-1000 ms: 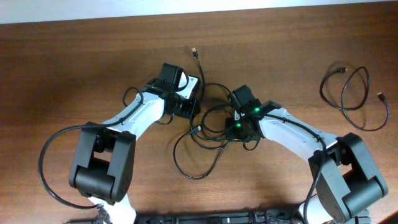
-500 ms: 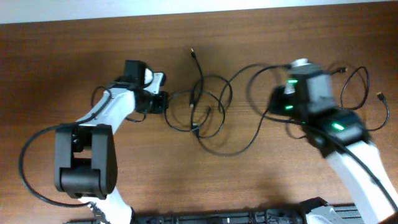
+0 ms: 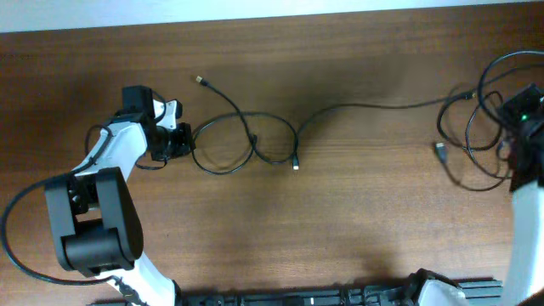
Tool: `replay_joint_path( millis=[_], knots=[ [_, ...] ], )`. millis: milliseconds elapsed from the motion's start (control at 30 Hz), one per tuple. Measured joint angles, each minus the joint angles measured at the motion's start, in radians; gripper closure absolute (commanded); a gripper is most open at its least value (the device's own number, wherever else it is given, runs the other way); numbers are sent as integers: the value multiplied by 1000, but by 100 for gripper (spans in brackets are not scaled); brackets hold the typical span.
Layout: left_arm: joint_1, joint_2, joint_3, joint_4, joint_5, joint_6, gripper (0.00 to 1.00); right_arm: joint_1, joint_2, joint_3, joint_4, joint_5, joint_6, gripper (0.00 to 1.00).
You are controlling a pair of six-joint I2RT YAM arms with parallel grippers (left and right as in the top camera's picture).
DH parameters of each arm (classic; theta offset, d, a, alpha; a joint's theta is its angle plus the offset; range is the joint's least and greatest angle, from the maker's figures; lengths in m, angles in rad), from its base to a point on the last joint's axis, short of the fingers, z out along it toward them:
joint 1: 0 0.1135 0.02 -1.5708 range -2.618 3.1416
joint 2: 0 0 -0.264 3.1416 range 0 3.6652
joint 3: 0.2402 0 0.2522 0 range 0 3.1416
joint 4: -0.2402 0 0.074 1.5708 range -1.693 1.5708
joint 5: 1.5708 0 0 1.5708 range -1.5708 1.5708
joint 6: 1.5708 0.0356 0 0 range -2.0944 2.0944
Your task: Untangle cables
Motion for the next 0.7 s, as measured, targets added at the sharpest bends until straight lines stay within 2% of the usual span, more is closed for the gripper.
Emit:
replay_joint_path(
  millis=[233,433,600,633,667,700],
  knots=[
    [0,0,0,-8,31,0,100,-146,146,0,17,-5,31,96],
    [0,-59,0,-6,8,0,100,-349,146,0,20,-50,239,96],
    [-5,-124,0,1,37,-13,100,-382,147,0,78,-162,326,96],
    [-12,-124,0,6,72,-15,100,-361,147,0,114,-223,308,79],
    [-35,-124,0,16,124,-13,100,-324,147,0,132,-272,273,51],
    [-67,-124,0,31,166,-4,100,-283,147,0,131,-304,216,31]
  ],
)
